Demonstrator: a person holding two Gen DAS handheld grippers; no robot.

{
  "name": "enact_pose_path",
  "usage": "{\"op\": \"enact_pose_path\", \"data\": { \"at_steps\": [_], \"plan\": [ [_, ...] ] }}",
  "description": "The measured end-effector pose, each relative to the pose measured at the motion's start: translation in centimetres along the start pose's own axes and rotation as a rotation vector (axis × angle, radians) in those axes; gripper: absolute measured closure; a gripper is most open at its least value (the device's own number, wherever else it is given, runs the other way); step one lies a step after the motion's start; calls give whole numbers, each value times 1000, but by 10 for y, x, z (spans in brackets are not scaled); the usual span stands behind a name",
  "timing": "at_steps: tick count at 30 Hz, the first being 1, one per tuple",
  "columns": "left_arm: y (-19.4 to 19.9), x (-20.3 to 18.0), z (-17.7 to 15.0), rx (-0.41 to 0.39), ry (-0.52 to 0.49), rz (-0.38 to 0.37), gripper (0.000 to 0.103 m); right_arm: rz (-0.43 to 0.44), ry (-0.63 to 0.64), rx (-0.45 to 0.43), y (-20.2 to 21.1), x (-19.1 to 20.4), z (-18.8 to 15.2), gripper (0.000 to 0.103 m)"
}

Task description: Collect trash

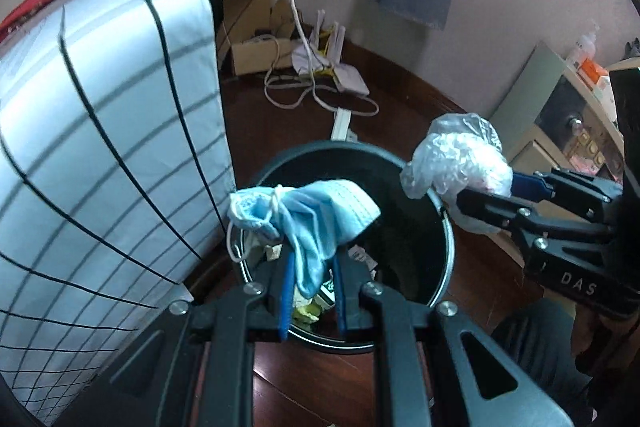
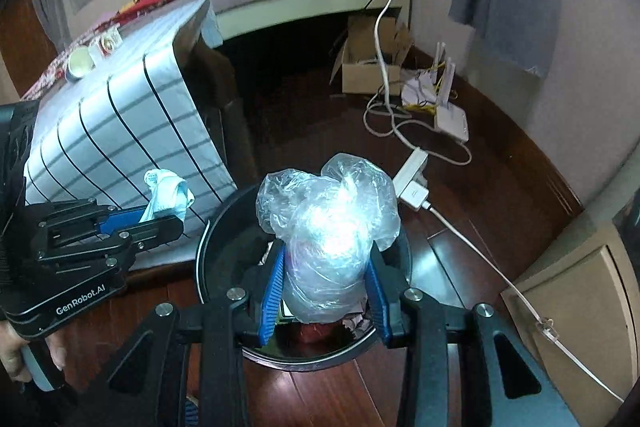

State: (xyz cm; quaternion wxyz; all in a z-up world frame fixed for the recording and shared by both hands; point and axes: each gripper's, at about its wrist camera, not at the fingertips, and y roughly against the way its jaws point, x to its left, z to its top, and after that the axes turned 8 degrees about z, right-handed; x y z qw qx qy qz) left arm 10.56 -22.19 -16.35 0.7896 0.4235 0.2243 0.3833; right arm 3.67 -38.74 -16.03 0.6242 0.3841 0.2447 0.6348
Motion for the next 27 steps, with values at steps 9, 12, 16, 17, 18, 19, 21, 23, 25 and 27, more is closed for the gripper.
{"op": "enact_pose_path", "data": {
  "at_steps": [9, 12, 16, 17, 18, 19, 21, 23, 25, 27],
  "plan": [
    [-37, -2, 2, 96, 15, -71, 77, 34, 65, 127, -50, -4, -7, 62],
    [-44, -3, 2, 109, 11, -37, 24, 20, 71, 185, -69, -8, -10, 57],
    [-44, 13, -5, 100, 70, 47, 7, -75, 40, 227, -84, -26, -19, 13],
    [-43, 18, -8, 102, 87, 62, 5, -86, 24, 227, -83, -30, -21, 12],
    [-43, 21, -12, 98, 96, 76, 4, -94, 8, 227, -81, -33, -22, 7],
    [-43, 23, -14, 98, 99, 88, 4, -98, -9, 220, -79, -35, -23, 3],
    [-45, 26, -18, 106, 102, 112, 3, -113, -26, 200, -75, -38, -25, 2],
    [-44, 25, -22, 107, 99, 124, 1, -123, -36, 196, -74, -39, -25, 2],
    [-42, 24, -25, 102, 94, 131, 1, -120, -41, 188, -72, -38, -24, 2],
    [-39, 26, -26, 95, 96, 139, 1, -122, -36, 183, -72, -37, -21, 1]
  ]
}}
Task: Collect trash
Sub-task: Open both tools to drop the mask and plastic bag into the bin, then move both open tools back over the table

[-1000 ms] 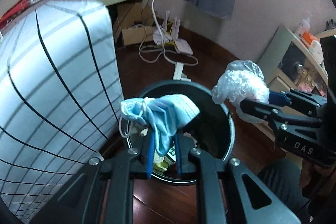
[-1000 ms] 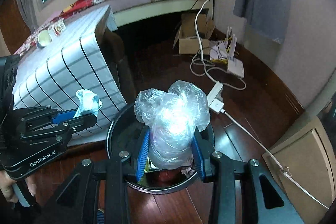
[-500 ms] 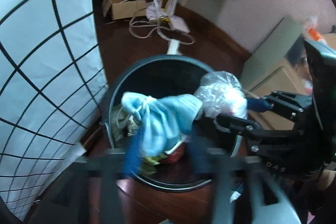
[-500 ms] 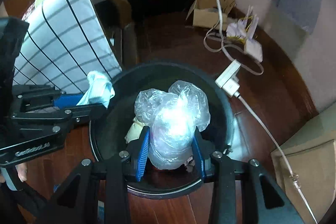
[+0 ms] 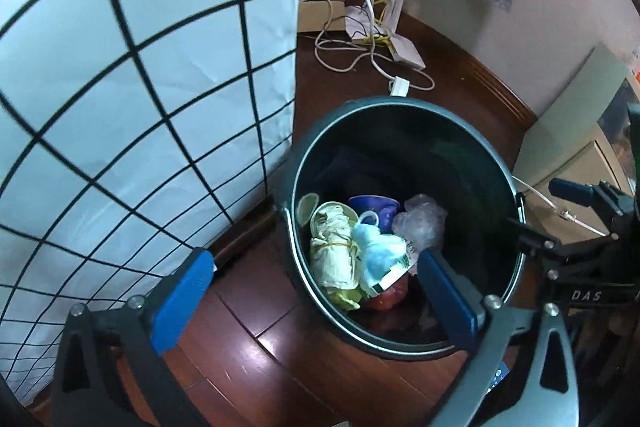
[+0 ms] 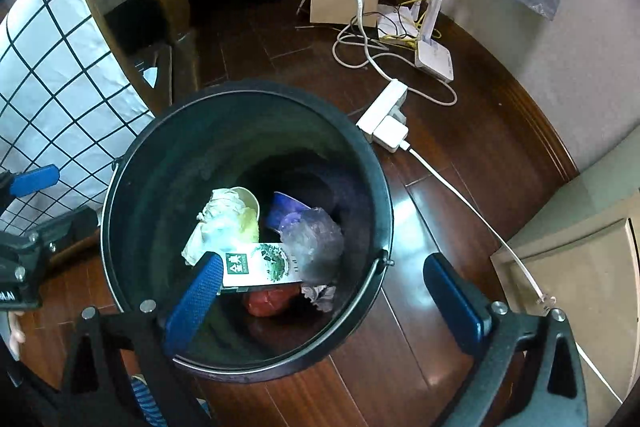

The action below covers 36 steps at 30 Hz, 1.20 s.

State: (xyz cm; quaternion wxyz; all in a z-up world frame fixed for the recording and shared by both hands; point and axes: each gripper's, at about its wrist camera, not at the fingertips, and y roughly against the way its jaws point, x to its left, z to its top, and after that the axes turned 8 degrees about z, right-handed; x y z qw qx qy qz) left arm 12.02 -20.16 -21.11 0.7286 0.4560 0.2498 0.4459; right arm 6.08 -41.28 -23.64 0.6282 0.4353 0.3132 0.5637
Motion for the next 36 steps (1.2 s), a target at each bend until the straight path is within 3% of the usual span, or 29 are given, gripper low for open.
{"op": "enact_pose_path", "data": {
  "at_steps": [17, 28, 36],
  "plan": [
    [58, 16, 3, -107, 60, 44, 1, 18, 46, -96, 41, 36, 8, 0],
    [122, 33, 13, -227, 109, 86, 1, 28, 72, -242, 102, 63, 25, 0],
    [179, 87, 27, -338, 188, 172, 1, 86, 154, -361, 149, 105, 61, 0]
  ]
}}
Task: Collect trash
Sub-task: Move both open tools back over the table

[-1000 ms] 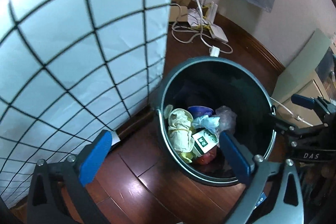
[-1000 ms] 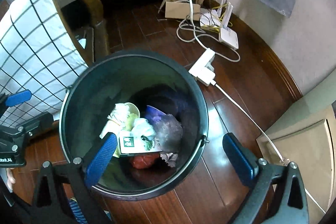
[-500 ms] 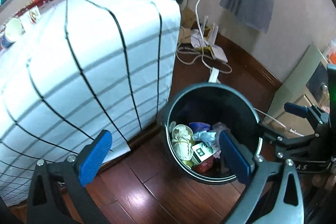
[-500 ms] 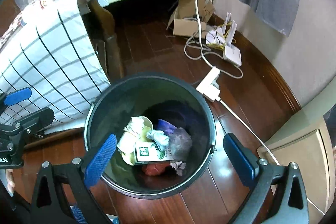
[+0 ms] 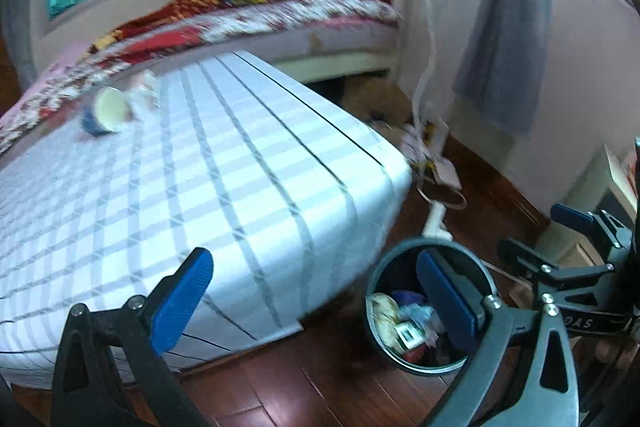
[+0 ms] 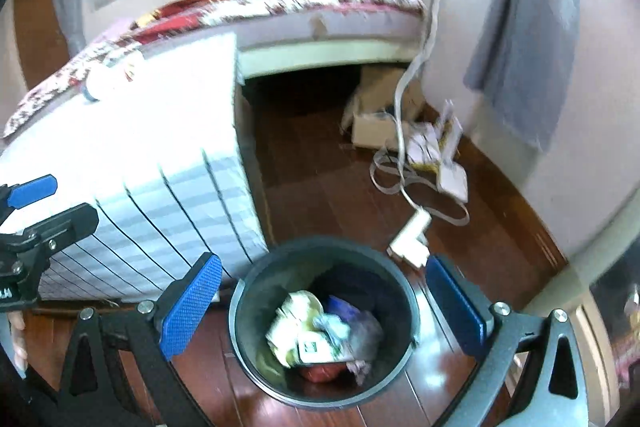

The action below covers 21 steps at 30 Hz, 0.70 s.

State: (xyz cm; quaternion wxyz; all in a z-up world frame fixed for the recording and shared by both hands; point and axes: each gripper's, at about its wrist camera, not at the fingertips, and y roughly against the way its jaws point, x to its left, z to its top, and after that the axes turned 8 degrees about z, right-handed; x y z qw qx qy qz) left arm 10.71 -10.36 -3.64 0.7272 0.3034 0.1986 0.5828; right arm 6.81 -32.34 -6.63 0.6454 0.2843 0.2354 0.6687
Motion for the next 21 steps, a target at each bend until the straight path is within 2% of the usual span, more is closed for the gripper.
{"op": "enact_pose_path", "data": {
  "at_steps": [5, 8, 10, 16, 21],
  "plan": [
    [-4, 58, 20, -40, 59, 86, 1, 42, 69, -85, -1, 35, 41, 0],
    [-13, 96, 31, -49, 99, 158, 2, 102, 113, -91, -16, 63, 68, 0],
    [-21, 120, 36, -46, 134, 187, 11, 115, 144, -77, -28, 82, 86, 0],
    [-66, 190, 59, -17, 249, 238, 18, 188, 201, -56, -87, 142, 143, 0],
    [-118, 229, 85, 22, 303, 231, 29, 188, 243, -28, -132, 177, 172, 0]
  ]
}}
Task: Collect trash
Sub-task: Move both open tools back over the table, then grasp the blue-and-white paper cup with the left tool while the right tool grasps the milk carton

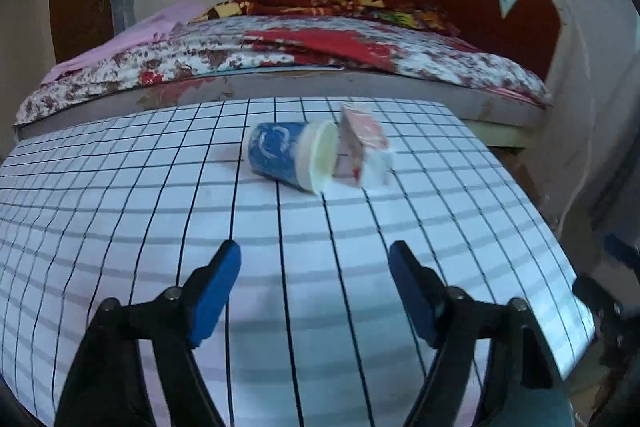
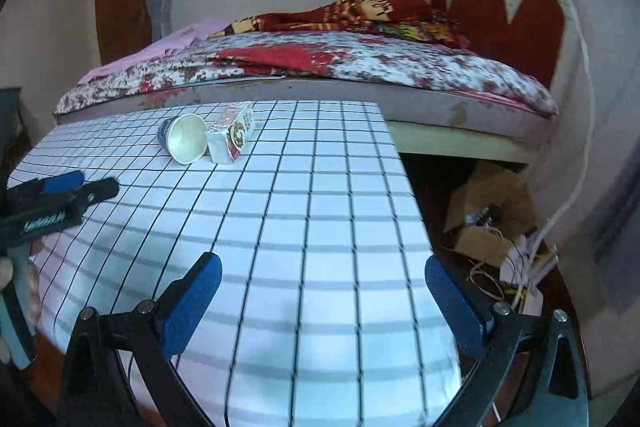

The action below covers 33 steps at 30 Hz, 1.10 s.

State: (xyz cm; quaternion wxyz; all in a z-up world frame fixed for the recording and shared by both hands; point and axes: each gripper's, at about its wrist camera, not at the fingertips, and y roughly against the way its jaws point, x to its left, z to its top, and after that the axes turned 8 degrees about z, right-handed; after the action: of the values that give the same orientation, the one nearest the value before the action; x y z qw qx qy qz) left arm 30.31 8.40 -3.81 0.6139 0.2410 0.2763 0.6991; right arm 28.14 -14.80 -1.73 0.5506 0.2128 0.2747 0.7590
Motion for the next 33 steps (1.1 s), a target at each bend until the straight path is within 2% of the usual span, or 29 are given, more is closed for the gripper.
{"op": "enact_pose_path", "data": {
  "at_steps": [8, 11, 16, 20, 23, 27, 29, 31, 32, 33],
  "plan": [
    [-68, -3, 28, 55, 33, 7, 33, 18, 10, 68, -76, 12, 32, 0],
    [-90, 2, 34, 103, 23, 31, 41, 41, 21, 88, -97, 21, 40, 0],
    [-93, 38, 32, 95, 10, 76, 48, 92, 77, 97, -126, 47, 54, 1],
    [-90, 57, 35, 72, 18, 61, 53, 143, 74, 93, -151, 66, 72, 4],
    [-91, 58, 38, 70, 12, 50, 54, 172, 52, 103, -169, 76, 85, 12],
    [-101, 56, 40, 97, 9, 44, 61, 176, -1, 138, -195, 80, 101, 27],
    [-108, 57, 41, 116, 19, 30, 70, 171, -13, 169, -208, 81, 104, 34],
    [-113, 60, 39, 139, 28, 8, 87, 173, -45, 198, -218, 79, 103, 48],
    [-112, 63, 38, 138, 39, -7, 88, 180, -53, 211, -221, 78, 102, 55],
    [-110, 66, 37, 135, 50, -20, 95, 183, -50, 209, -220, 78, 101, 63]
  ]
}}
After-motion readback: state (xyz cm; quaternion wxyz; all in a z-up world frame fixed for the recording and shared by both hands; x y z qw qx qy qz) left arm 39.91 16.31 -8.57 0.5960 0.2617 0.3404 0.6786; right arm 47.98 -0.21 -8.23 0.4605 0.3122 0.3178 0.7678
